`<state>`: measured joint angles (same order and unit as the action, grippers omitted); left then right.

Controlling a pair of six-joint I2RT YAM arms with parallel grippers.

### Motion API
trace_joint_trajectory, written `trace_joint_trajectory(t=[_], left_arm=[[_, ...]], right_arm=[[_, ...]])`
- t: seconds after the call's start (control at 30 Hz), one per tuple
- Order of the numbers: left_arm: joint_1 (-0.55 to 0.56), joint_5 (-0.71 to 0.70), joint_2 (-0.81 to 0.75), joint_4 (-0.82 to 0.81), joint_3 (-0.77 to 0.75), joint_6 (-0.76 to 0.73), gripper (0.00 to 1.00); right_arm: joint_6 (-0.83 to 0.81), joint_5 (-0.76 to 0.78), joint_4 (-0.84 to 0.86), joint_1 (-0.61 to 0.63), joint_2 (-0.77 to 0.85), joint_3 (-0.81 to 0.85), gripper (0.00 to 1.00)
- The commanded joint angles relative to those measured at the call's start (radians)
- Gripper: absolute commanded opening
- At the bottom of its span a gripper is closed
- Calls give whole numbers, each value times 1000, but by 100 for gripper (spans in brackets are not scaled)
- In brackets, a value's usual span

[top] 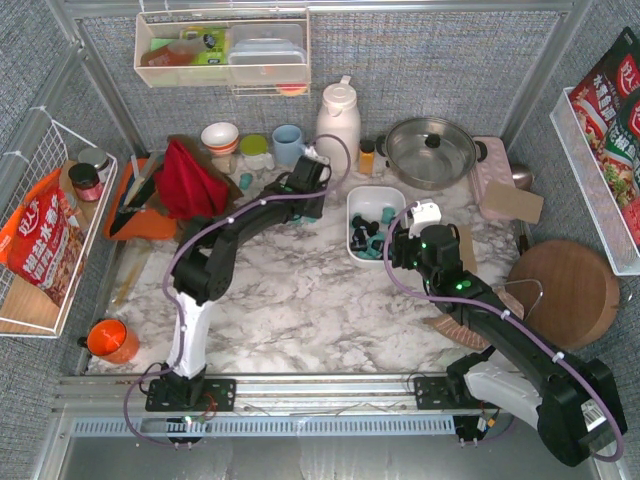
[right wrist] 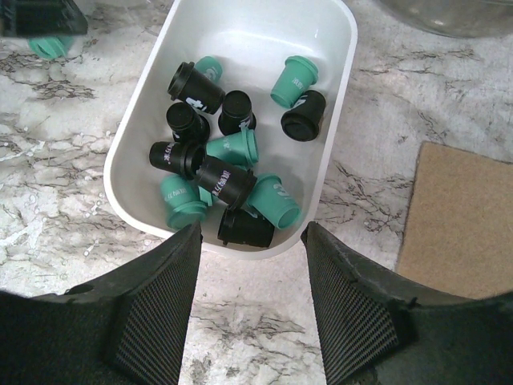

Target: Mix the coffee capsules in the storage basket

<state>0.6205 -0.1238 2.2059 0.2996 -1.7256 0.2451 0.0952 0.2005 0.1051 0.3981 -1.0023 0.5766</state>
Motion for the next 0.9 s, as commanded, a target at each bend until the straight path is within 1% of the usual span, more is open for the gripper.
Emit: trace_joint_trajectory(t=[0.0,0.1,0.2,0.27,0.33,0.43,0.53,0.77,0.87], left_arm=[[13,122,-124,-195,79,43,36],[34,208,-201,-328,150,55,36],[60,295,-247,-491,219,103,36],[82,342,-249,-561,237,127,36],[108,367,-238,-595,236,133,36],[145,345,-209,-597,222,123,37],[172,308,-168,-560,199,109,39],[193,243,-156,-517,200,95,48],[193,208,-179,-522,219,90,54]], right_arm=[[-5,-1,9,1,4,11,59],[-5,-1,8,1,7,11,59],[-5,4,6,1,14,10,59],[-5,14,5,1,22,7,59],[-5,30,3,0,34,4,59],[1,73,3,0,60,-10,59],[4,107,14,0,94,-30,59],[8,122,15,0,110,-37,59],[8,120,13,1,106,-34,59]])
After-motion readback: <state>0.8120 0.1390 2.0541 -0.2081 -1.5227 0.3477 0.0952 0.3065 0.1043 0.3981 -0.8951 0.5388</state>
